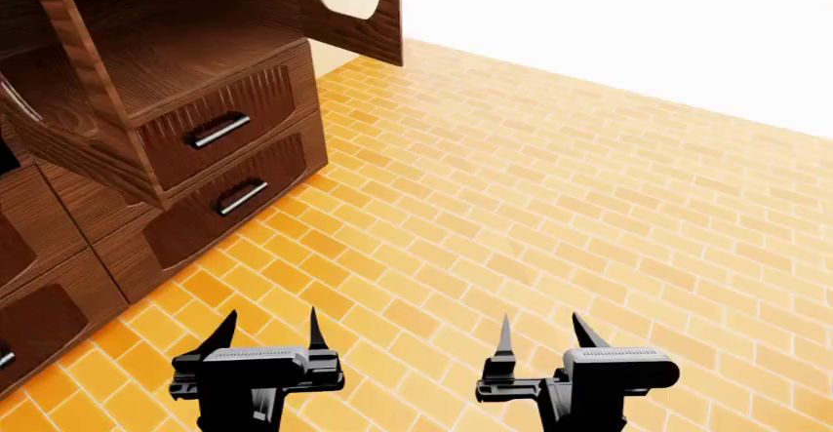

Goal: Pick the scallop from the counter and place it in the cabinet.

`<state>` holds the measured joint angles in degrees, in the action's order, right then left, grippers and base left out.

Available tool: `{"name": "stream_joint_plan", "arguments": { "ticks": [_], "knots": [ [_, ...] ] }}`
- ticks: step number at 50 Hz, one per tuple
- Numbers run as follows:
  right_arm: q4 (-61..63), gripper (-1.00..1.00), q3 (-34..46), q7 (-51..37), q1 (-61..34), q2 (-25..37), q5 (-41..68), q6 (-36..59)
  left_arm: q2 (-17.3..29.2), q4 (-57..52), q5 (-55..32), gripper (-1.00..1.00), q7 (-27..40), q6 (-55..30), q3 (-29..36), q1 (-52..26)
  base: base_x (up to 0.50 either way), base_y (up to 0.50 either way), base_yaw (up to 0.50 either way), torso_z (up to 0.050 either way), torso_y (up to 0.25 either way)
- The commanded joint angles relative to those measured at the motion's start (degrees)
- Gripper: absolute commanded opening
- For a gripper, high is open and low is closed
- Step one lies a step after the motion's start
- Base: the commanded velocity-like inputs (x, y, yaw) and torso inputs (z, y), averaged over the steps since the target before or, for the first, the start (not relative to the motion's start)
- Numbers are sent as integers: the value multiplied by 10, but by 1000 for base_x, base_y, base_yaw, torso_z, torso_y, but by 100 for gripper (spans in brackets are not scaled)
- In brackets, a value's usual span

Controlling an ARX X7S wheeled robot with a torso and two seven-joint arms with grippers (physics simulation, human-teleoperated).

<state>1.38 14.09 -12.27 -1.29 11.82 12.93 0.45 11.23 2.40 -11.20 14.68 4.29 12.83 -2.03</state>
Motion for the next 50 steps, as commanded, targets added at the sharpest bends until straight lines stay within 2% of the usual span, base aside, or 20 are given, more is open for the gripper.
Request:
{"name": "stream_joint_plan", "arguments": {
  "ticks": [1,34,50],
  "knots": [
    [-2,100,0,-3,0,2,5,-2,3,0,0,100,3,1,4,-1,-40,62,-492,0,0],
    [8,100,13,-13,1,11,-1,-11,11,-7,0,100,13,1,15,0,-29,55,-493,0,0],
    [7,100,9,-19,2,12,9,-13,14,-7,-2,100,16,3,18,0,-50,153,-471,0,0]
  ]
}}
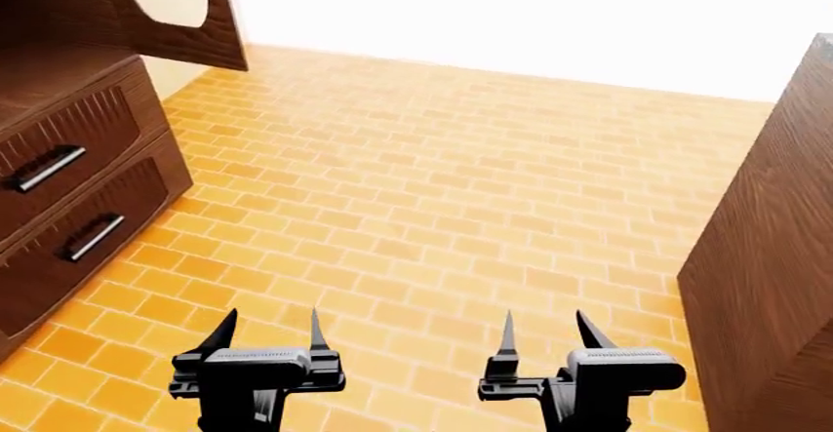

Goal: Pick the scallop from the counter and place it in the cabinet.

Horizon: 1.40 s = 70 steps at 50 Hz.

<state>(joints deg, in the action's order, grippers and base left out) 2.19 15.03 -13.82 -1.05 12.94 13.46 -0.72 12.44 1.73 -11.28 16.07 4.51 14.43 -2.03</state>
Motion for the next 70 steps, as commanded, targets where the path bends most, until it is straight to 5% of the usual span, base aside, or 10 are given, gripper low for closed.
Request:
{"name": "stream_joint_plan", "arguments": {
  "ticks": [1,39,70],
  "knots": [
    [-2,100,0,-3,0,1,4,-2,2,0,-2,100,3,1,2,0,-45,162,-469,0,0],
    [-18,100,5,-8,-5,4,19,-5,8,6,-6,100,10,5,12,-4,-26,166,-469,0,0],
    [-12,100,22,3,-6,11,30,-9,13,9,-13,100,13,7,20,-6,-488,56,0,0,0]
  ]
}}
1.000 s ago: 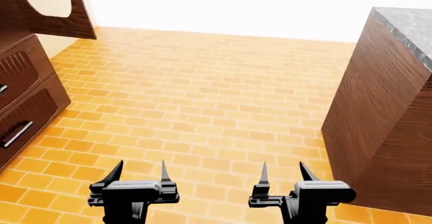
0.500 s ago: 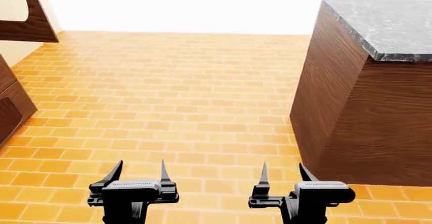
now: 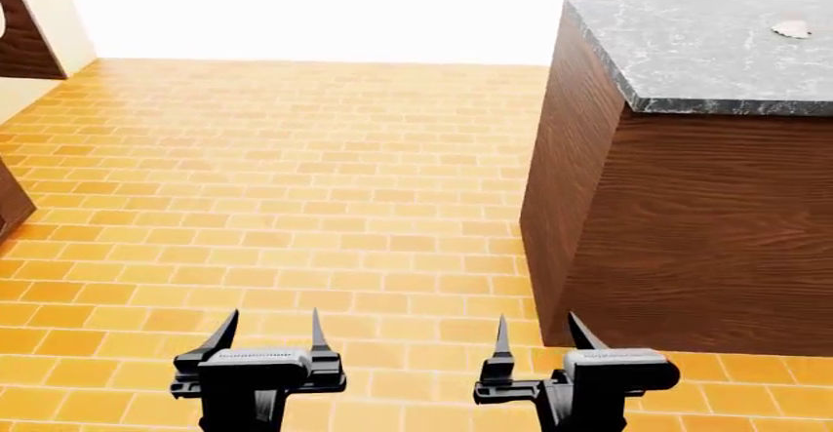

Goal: Pick the scallop from the counter and place it in the cabinet.

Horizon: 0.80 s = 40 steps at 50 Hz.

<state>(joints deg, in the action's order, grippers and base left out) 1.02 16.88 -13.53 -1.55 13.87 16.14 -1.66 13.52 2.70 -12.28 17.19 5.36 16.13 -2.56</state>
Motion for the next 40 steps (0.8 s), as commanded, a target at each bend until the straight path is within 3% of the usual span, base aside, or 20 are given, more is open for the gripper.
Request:
{"name": "stream_joint_plan", "arguments": {
  "ticks": [1,15,25,40],
  "knots": [
    [-1,100,4,0,-2,2,3,1,2,-1,-3,100,2,-1,3,-1,-500,-21,0,0,0],
    [2,100,11,-15,-5,8,-10,15,4,1,-5,100,5,2,5,-2,-500,-21,0,0,0],
    [27,100,22,12,5,12,-8,-42,6,-1,-7,100,7,3,8,-1,-499,-31,0,0,0],
    [20,100,17,-5,2,13,-1,-22,9,-5,-11,100,10,-1,11,-2,-500,-2,0,0,0]
  ]
}}
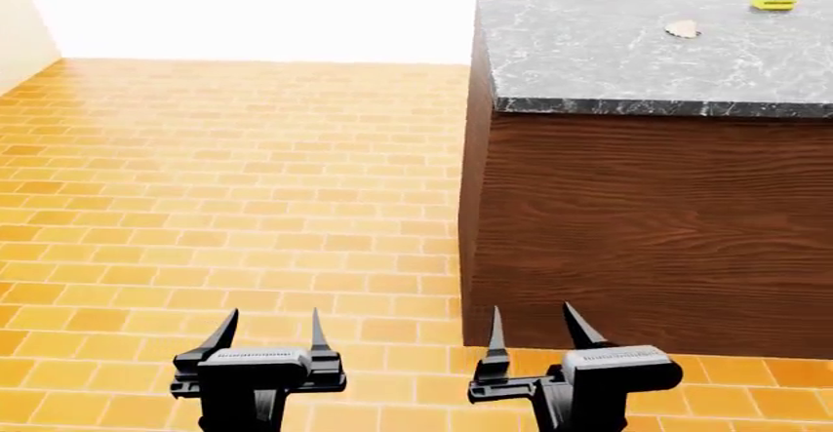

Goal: Pick the scallop from the counter and place it in the cabinet.

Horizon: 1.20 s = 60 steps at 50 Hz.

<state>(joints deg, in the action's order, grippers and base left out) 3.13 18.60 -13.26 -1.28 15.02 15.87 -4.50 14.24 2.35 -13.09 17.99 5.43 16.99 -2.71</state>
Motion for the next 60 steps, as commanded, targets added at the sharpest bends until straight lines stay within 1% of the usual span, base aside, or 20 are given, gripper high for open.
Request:
{"name": "stream_joint_plan", "arguments": {
  "ticks": [1,29,33,38,40,44,53,60],
  "knots": [
    [-2,100,0,-9,-1,1,2,9,2,-1,-3,100,2,-2,2,-1,-501,14,0,0,0],
    [-17,100,2,-25,-6,4,4,24,5,4,-8,100,7,1,7,-3,-501,25,0,0,0],
    [-2,100,2,-31,-9,7,15,57,12,-12,-21,100,19,-46,0,-9,-495,48,0,0,0],
    [59,100,0,-43,-20,16,38,116,37,-109,-60,100,40,-159,-12,-24,-495,47,0,0,0],
    [83,100,-3,-48,-24,20,47,134,46,-151,-71,100,46,-188,-15,-31,-498,44,0,0,0],
    [120,100,-3,-55,-31,26,57,158,61,-214,-89,100,54,-225,-23,-41,-500,37,0,23,15],
    [232,100,-5,-79,-66,44,94,249,81,-288,-120,100,81,-310,-39,-80,-501,26,0,50,31],
    [295,100,-13,-95,-104,54,131,311,93,-324,-151,100,90,-360,-54,-112,-204,-8,0,50,31]
  ]
}}
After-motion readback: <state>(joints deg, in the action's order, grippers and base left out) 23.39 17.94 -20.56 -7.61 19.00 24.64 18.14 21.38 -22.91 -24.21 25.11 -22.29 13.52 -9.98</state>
